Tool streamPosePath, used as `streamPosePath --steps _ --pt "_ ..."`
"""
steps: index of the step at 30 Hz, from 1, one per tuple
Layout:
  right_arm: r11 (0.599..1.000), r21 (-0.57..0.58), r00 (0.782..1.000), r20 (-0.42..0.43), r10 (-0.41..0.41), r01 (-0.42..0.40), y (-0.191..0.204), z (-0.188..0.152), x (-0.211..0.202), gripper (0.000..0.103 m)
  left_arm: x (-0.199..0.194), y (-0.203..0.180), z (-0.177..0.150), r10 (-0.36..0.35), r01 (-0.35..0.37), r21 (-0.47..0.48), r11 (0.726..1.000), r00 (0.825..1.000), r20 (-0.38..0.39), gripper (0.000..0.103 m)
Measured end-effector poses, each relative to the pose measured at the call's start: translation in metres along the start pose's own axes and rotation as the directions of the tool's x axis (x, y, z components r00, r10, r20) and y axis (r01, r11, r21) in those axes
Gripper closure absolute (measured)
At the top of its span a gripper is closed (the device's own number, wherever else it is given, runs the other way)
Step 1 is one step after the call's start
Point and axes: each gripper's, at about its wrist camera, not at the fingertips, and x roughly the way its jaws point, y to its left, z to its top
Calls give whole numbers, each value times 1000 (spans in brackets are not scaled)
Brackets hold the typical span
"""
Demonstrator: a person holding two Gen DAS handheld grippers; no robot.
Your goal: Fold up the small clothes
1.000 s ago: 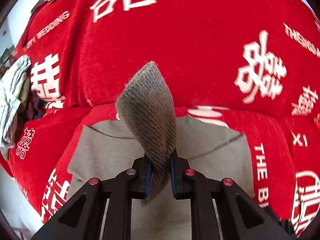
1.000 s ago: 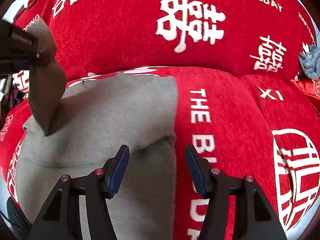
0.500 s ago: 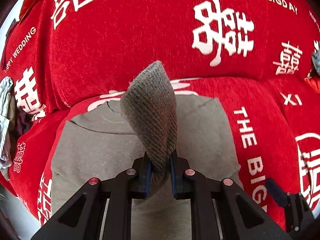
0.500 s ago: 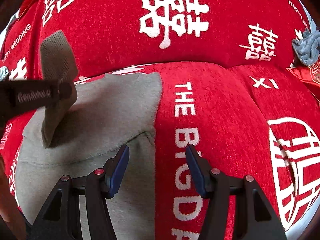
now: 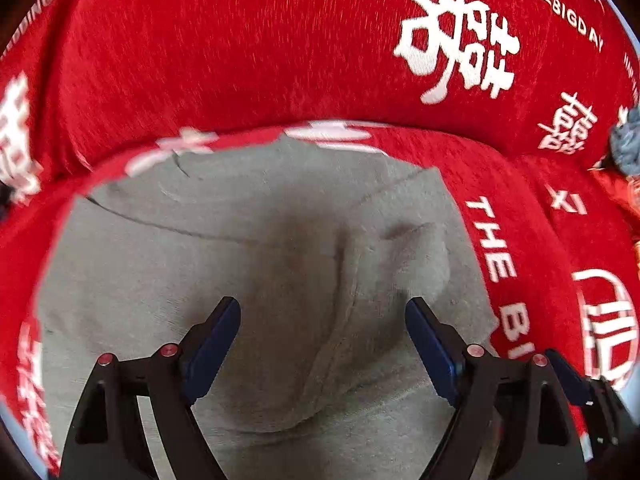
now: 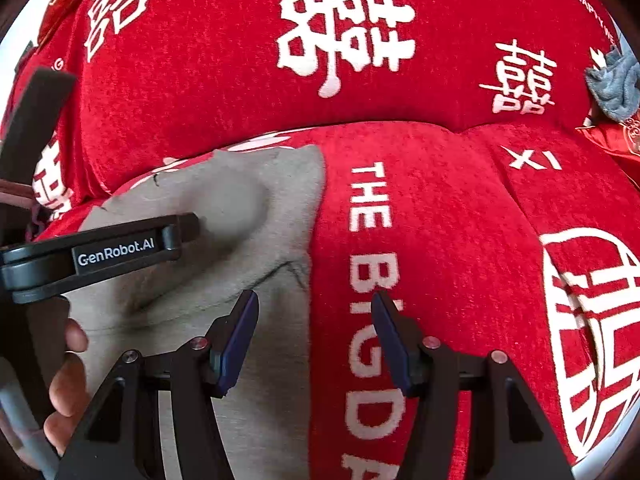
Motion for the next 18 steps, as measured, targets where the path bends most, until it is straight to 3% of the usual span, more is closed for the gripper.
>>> streamPosePath --steps 4,9,13,18 --pt "999 1 999 -3 34 -34 3 -1 2 41 4 15 -4 -82 81 -36 996 996 -31 18" --pt "995 33 995 13 97 -98 -1 1 -2 41 -21 42 -6 -138 140 -44 989 989 42 18" --pt "994 43 995 14 100 -100 15 23 4 40 -23 81 -2 18 -13 -114 993 999 51 18" --pt "992 -53 991 -73 112 -116 76 48 43 40 -12 120 -11 128 -124 -184 975 992 11 18"
